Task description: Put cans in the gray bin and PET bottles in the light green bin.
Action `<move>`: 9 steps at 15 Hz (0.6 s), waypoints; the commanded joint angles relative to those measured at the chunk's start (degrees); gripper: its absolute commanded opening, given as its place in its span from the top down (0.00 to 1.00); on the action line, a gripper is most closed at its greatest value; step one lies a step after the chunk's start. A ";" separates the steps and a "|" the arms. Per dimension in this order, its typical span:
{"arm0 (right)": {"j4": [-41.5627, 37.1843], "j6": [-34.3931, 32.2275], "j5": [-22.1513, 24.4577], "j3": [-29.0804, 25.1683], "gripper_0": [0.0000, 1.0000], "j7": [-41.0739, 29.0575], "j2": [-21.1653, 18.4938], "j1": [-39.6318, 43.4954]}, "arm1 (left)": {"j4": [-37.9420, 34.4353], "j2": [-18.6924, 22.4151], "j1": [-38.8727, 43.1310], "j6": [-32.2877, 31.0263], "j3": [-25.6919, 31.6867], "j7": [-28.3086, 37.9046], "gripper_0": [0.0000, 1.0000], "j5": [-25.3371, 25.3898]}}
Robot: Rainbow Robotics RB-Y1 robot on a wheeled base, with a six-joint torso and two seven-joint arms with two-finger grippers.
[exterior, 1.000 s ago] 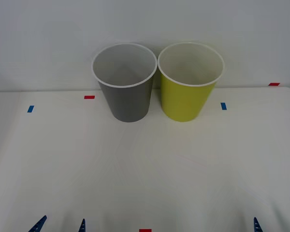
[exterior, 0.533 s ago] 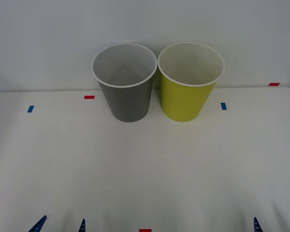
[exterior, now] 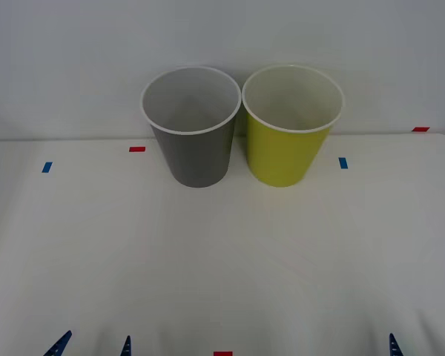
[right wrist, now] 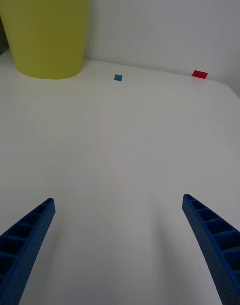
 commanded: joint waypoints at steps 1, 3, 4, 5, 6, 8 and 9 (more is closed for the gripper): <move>0.00 0.00 0.00 0.00 0.12 0.00 0.00 0.00 | 0.00 0.00 0.00 0.00 0.00 0.00 0.00 0.00; 0.00 0.00 0.00 0.00 0.12 0.00 0.00 0.00 | 0.00 0.00 0.00 0.00 0.00 0.00 0.00 0.00; 0.00 0.00 0.00 0.00 0.12 0.00 0.00 0.00 | 0.00 0.00 0.00 0.00 0.00 0.00 0.00 0.00; 0.00 0.00 0.00 0.00 0.12 0.00 0.00 0.00 | 0.00 0.00 0.00 0.00 0.00 0.00 0.00 0.00; 0.00 0.00 0.00 0.00 0.12 0.00 0.00 0.00 | 0.00 0.00 0.00 0.00 0.00 0.00 0.00 0.00; 0.00 0.00 0.00 0.00 0.12 0.00 0.00 0.00 | 0.00 0.00 0.00 0.00 0.00 0.00 0.00 0.00; 0.00 0.00 0.00 0.00 0.12 0.00 0.00 0.00 | 0.00 0.00 0.00 0.00 0.00 0.00 0.00 0.00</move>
